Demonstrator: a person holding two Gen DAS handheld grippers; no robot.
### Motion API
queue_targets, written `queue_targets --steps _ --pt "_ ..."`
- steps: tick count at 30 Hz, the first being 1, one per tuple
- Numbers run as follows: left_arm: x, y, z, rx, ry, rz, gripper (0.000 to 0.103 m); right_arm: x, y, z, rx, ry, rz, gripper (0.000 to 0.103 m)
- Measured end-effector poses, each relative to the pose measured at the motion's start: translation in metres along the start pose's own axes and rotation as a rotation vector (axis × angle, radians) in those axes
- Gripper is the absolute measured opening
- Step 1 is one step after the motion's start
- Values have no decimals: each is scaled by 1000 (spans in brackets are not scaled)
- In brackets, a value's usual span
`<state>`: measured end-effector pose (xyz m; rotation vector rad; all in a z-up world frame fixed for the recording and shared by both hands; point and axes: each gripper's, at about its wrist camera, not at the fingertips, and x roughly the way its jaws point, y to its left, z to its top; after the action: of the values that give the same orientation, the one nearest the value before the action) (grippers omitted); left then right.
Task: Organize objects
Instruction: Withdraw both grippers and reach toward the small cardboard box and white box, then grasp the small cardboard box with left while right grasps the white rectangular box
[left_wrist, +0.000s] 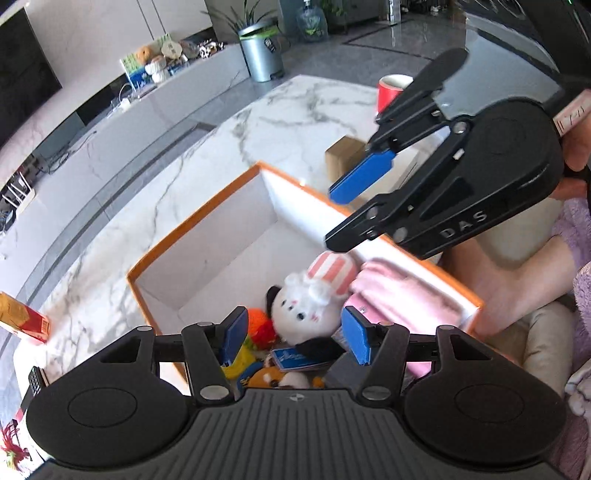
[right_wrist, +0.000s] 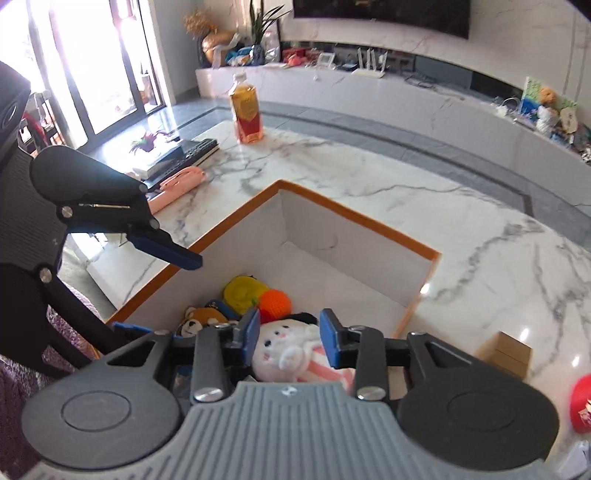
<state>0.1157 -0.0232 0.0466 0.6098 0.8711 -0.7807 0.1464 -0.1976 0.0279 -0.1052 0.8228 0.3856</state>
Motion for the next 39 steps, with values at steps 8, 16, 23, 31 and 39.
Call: queue_targets --steps 8,16,23,31,39 --pt "18 -43 5 99 -57 -38 67 -45 -48 -65 100 -36 -106 50" --pt "72 -71 50 136 -28 -89 70 -35 -99 -119 172 8 -157 50" --pt "116 -73 85 157 -9 -103 71 -8 -131 -127 80 17 -183 59" --pt "180 -67 133 222 25 -96 75 32 -194 -124 153 -12 -194 61" --pt "259 -61 188 323 63 -102 76 49 -244 -131 337 -64 -159 61"
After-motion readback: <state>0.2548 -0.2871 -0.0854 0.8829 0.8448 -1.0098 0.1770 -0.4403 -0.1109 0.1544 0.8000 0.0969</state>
